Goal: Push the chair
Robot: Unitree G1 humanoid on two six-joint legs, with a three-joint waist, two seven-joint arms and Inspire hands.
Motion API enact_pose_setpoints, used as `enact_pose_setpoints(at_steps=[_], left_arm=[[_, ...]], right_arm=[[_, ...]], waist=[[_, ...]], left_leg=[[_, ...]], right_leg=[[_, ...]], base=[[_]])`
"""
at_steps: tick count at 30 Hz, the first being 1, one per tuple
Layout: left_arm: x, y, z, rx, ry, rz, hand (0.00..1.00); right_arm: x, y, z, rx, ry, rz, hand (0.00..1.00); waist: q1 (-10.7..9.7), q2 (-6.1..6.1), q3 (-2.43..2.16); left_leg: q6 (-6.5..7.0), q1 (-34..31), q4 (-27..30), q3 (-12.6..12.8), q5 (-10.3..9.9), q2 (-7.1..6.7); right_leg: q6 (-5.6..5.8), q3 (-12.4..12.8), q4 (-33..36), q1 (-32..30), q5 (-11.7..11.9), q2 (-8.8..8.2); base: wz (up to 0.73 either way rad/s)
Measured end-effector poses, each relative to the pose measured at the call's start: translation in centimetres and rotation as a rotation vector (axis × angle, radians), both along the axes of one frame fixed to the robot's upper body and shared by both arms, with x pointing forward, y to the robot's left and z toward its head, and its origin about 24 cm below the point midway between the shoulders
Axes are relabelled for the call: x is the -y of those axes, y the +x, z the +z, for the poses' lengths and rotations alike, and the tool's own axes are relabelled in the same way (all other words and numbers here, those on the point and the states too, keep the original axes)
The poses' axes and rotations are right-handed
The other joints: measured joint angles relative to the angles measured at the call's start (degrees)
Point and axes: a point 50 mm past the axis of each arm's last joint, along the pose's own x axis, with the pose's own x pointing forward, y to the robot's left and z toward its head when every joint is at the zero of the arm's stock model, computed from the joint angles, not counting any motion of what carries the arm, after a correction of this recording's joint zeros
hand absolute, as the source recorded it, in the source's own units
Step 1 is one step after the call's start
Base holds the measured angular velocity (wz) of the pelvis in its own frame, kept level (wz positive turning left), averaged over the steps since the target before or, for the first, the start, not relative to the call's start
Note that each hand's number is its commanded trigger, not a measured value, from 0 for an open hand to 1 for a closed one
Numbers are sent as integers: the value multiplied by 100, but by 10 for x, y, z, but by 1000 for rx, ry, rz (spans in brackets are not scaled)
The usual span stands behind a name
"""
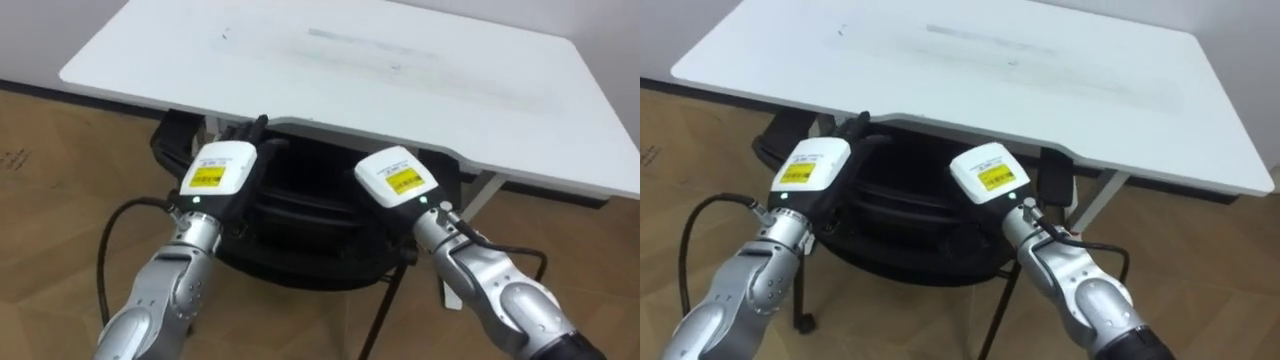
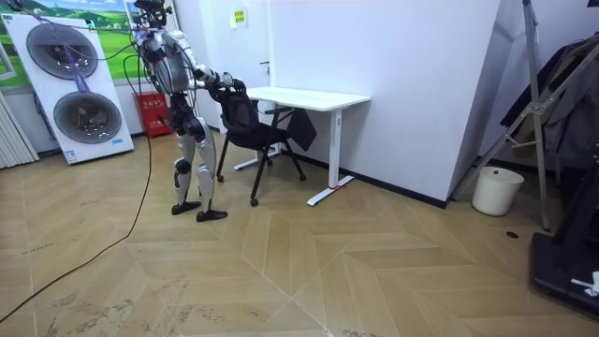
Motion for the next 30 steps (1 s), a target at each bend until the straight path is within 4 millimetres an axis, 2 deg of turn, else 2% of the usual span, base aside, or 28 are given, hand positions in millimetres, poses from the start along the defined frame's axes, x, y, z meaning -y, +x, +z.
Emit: enact_pose_setpoints(at_steps=[2,3,5,8,12,14,15,17,18,20,21,23,24,25,26,27,28,29,30], left_arm=[[-3,1,2,1,-35,17,0],[-4,1,2,1,-46,23,0],[-7,2,7,16,-89,43,0],[-13,-2,6,24,-113,74,0],[-25,-2,13,52,-101,107,0],[-37,-5,15,79,-103,142,0],[-41,-7,16,96,-106,155,0],[-57,-16,15,117,-112,223,0],[-60,-17,15,120,-111,235,0],[-75,-23,16,141,-105,285,0],[-79,-25,17,149,-104,298,0],[-100,-37,24,256,-131,370,0],[-106,-41,29,308,-149,401,0],[-119,-48,44,450,-224,479,0],[-129,-55,63,623,-317,546,0],[-134,-60,71,713,-382,570,0],[-142,-71,78,837,-482,619,0],[-152,-84,77,911,-561,694,0],[-156,-91,75,933,-610,735,0]], right_arm=[[2,3,6,23,21,-11,0],[2,3,8,26,28,-13,0],[9,2,14,44,76,-34,0],[24,-6,14,49,134,-73,0],[45,-10,15,67,180,-120,0],[66,-12,25,157,218,-169,0],[72,-12,29,193,228,-188,0],[104,-14,55,417,321,-325,0],[112,-16,63,482,348,-361,0],[146,-32,94,743,443,-482,0],[155,-38,100,808,451,-513,0],[190,-70,116,1037,492,-648,0],[197,-78,117,1083,514,-681,0],[206,-93,117,1157,566,-740,0],[213,-105,117,1212,627,-780,0],[216,-113,117,1240,661,-800,0],[221,-124,116,1284,725,-841,0],[227,-136,110,1309,809,-902,0],[229,-143,105,1311,855,-945,0]], waist=[[-106,65,32],[-133,79,31],[-240,115,15],[-280,154,-10],[-361,175,-21],[-548,215,-43],[-577,229,-52],[-661,333,-102],[-677,364,-103],[-747,441,-123],[-773,452,-122],[-778,487,-120],[-796,493,-119],[-855,519,-136],[-906,565,-177],[-943,600,-197],[-950,645,-195],[-1002,751,-236],[-1018,780,-242]], left_leg=[[24,-42,6,-2,14,-19],[24,-48,12,-1,15,-27],[35,-53,12,99,21,-35],[37,-58,13,219,22,-38],[37,-63,35,270,22,-32],[37,-69,53,291,22,-27],[37,-67,62,313,22,-24],[37,-39,82,485,22,-8],[38,-28,81,496,22,-7],[38,-30,111,603,22,4],[38,-38,122,615,21,8],[37,-20,120,733,20,38],[35,-9,120,777,18,52],[30,6,112,786,13,71],[30,26,68,800,14,80],[31,61,31,826,16,82],[32,135,-30,936,17,84],[32,216,-36,1031,17,78],[32,256,-47,1091,17,70]], right_leg=[[16,-4,-63,1,63,2],[19,-3,-59,-2,67,2],[36,8,-63,-11,86,-19],[51,72,-69,-36,106,-1],[48,113,-78,-44,125,-3],[54,328,-102,-37,160,11],[51,357,-103,-39,168,17],[36,508,-163,-44,228,72],[34,527,-160,-45,229,84],[15,624,-157,-84,247,94],[13,629,-163,-84,249,100],[-16,751,-178,-121,267,160],[-24,783,-182,-125,273,186],[-39,804,-205,-115,281,199],[-43,812,-214,-117,284,210],[-44,840,-204,-122,284,218],[-44,942,-151,-147,269,232],[-33,1029,-129,-114,255,234],[-13,1068,-116,-96,229,231]], base=[[0],[0],[-2],[-9],[-4],[2],[-18],[-27],[-24],[-20],[-15],[-24],[-25],[-15],[-12],[-25],[-39],[-40],[-40]])
